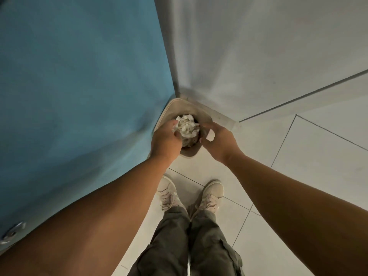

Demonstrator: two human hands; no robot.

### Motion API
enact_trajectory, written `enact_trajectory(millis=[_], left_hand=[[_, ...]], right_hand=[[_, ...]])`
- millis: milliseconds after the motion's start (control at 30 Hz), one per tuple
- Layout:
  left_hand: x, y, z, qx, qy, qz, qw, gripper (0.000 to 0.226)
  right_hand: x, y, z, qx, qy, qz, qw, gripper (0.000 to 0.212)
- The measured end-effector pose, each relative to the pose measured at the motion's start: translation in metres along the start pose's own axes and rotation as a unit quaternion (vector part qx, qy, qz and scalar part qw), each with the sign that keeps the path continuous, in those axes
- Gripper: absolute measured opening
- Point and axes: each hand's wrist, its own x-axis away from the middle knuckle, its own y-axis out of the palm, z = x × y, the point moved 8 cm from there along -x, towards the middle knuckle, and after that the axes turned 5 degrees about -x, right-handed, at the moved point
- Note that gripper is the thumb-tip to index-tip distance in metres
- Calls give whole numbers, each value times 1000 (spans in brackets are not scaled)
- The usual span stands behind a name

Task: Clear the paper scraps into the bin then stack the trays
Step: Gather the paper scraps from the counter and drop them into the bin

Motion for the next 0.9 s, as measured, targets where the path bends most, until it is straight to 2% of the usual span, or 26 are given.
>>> enact_trajectory(millis=[100, 233, 367, 600, 767, 900], left_hand=[[22, -40, 49, -48, 55, 9, 997, 39], [56, -98, 113, -46, 96, 30, 994, 36], [98, -148, 171, -68, 137, 42, 987, 49], [180, -255, 268, -57, 224, 127, 965, 48], [244, -340, 299, -10, 254, 206, 945, 44], [294, -407, 286, -3, 242, 268, 932, 44]], right_hand=[[30, -39, -33, 2, -26, 5, 1000, 48], [71, -99, -80, -2, -56, 28, 998, 48], [113, -155, -144, 9, -123, 47, 991, 45], [184, -241, -259, 11, -235, 98, 967, 43], [240, -265, -335, -13, -327, 119, 937, 37], [280, -252, -386, -33, -379, 109, 919, 34]])
